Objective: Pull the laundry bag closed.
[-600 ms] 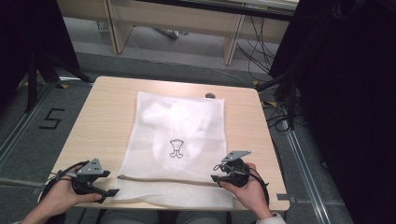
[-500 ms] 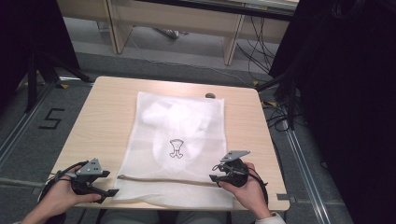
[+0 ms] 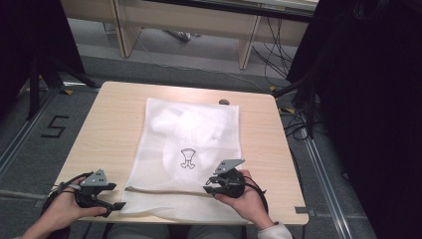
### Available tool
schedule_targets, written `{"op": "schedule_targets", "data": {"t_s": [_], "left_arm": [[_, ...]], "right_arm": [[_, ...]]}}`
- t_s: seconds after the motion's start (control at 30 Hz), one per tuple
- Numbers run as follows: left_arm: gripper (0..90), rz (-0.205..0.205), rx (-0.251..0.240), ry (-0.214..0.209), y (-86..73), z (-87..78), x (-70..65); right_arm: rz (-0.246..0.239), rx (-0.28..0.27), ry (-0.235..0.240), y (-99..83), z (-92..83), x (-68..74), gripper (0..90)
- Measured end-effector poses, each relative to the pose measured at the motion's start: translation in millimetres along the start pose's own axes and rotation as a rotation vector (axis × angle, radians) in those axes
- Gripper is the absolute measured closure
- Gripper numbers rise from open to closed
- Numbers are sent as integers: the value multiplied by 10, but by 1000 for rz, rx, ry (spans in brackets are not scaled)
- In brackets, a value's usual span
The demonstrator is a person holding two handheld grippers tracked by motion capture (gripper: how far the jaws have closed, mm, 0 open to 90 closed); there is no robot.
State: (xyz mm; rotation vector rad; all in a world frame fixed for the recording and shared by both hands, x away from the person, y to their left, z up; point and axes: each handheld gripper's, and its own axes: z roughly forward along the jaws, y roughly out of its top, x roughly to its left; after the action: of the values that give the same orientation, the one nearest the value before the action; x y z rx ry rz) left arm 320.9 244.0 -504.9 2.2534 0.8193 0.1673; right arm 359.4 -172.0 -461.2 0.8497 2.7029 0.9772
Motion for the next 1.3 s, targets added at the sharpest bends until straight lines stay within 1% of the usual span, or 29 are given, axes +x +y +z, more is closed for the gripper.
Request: {"op": "schedule_targets", "data": {"t_s": [0.03,0.07,0.1,0.13,0.17,0.2,0.23,0.27,0.33,0.37,0.4,0.47,0.5,0.57,0.63,0.67,0.73,0.77,0.8,0.87,0.9,0.97,1.0,1.03,1.07,1.1,1.13,1.23,1.3], "left_arm": [[220,-3,-1,0,-1,1,-1],[221,-28,-13,-6,-5,16,-18],[221,-28,-13,-6,-5,16,-18],[221,-41,-12,-7,-7,19,-24],[221,-42,-12,-8,-6,19,-24],[221,-25,2,-6,-4,8,-10],[221,-8,2,-4,0,6,-1],[221,-8,3,-4,-1,6,2],[221,-11,4,-6,-3,7,3],[222,-10,5,-5,-3,6,3],[222,-10,4,-5,-2,6,3],[222,-10,4,-6,-3,6,3],[222,-11,4,-7,-3,6,3],[222,-10,4,-7,-2,5,3],[223,-16,3,-6,-4,5,-2],[223,-9,4,-8,-3,5,4],[222,-11,5,-8,-3,6,3],[223,-11,5,-7,-3,7,3],[223,-11,5,-7,-3,7,3],[223,-17,1,-7,-3,12,-1],[223,-16,4,-5,-3,12,1],[222,-16,5,-5,-4,12,2],[222,-20,4,-8,-5,13,-1],[222,-15,11,-11,-5,8,3],[222,-17,10,-11,-6,10,3],[222,-16,10,-11,-5,10,3],[222,-22,4,-11,-6,15,-1],[222,-16,9,-11,-5,10,4],[222,-21,4,-11,-6,15,-1]], "right_arm": [[0,0,0,0,0,0,597],[9,5,4,61,41,52,610],[9,5,4,61,41,52,610],[-3,5,16,95,66,70,615],[-25,-3,35,137,102,95,617],[-44,2,52,207,162,142,620],[-55,-6,62,233,189,156,619],[-55,-6,62,233,189,156,619],[-80,5,79,337,265,231,622],[-76,-5,87,362,305,264,622],[-84,-2,97,390,332,289,625],[-109,4,102,442,363,327,626],[-109,4,102,442,363,327,626],[-107,9,103,494,412,384,630],[-111,0,108,508,435,397,630],[-117,-1,114,539,460,424,633],[-111,3,117,548,465,438,634],[-125,8,126,575,487,459,638],[-125,8,126,575,487,459,638],[-121,-3,129,589,518,482,639],[-136,9,135,624,534,493,641],[-132,3,134,634,545,505,641],[-135,9,137,650,548,512,641],[-140,2,136,665,563,518,642],[-144,7,144,690,582,542,643],[-158,-2,149,702,605,550,643],[-145,7,151,711,607,566,643],[-151,6,153,745,646,593,644],[-149,3,153,772,665,612,645]]}}
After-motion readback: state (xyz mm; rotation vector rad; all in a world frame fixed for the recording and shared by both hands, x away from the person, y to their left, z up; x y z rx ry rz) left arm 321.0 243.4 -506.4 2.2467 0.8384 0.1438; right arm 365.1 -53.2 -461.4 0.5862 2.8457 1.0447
